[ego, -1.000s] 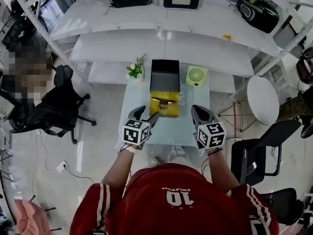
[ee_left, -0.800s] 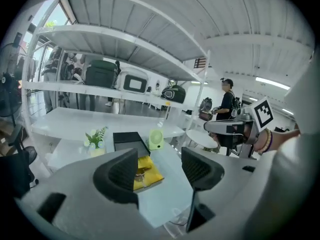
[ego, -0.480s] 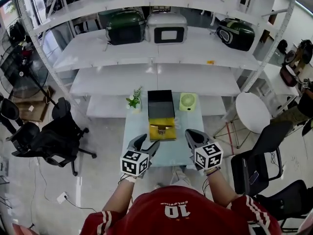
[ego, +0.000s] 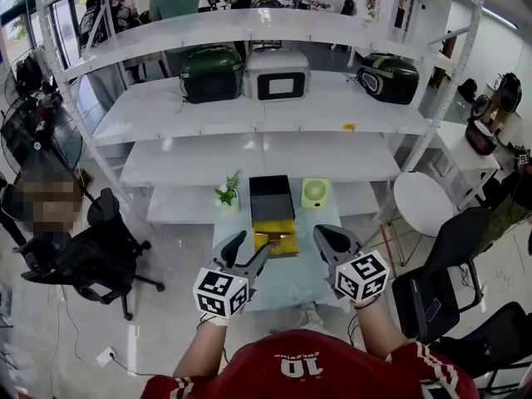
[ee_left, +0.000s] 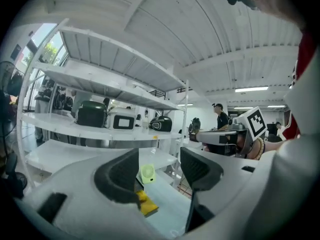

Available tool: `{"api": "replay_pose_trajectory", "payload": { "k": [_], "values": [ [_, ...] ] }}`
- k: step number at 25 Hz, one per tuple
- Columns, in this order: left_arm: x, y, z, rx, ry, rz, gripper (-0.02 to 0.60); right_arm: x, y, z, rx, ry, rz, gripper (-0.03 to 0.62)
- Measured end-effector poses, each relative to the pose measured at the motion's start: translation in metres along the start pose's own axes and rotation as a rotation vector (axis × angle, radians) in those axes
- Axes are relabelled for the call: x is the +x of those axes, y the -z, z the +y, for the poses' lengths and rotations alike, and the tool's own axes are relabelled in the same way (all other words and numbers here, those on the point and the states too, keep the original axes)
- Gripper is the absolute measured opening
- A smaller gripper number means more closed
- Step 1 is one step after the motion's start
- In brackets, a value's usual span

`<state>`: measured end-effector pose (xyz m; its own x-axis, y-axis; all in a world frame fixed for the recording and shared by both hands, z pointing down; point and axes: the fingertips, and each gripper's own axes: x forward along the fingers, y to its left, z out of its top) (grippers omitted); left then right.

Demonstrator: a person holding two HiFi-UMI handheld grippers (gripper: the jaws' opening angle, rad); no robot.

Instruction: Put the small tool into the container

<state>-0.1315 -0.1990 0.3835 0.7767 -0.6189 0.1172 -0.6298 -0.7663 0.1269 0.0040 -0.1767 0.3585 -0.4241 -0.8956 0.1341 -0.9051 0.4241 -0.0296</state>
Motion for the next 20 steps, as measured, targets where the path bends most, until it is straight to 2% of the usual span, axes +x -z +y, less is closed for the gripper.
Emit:
{"api": "replay_pose_trajectory", "payload": {
  "k": [3, 11, 16, 20],
  "values": [
    [-0.005, -0.024, 0.004, 0.036, -0.023, -0.048, 0.257, -0.010, -0.025, -0.003, -0.025, 0.022, -0.053, 0.004],
    [-0.028, -0.080, 0.024, 0.059, -0.079, -0.177, 0.250, -0.026, -0.074, -0.012, -0.043, 0.070, -0.178, 0.004],
    [-0.037, -0.103, 0.021, 0.090, -0.085, -0.232, 0.238, -0.035, -0.086, -0.018, -0.041, 0.106, -0.218, 0.003],
    [-0.039, -0.111, 0.016, 0.103, -0.086, -0.244, 0.221, -0.040, -0.087, -0.021, -0.042, 0.122, -0.223, 0.004]
  ]
}}
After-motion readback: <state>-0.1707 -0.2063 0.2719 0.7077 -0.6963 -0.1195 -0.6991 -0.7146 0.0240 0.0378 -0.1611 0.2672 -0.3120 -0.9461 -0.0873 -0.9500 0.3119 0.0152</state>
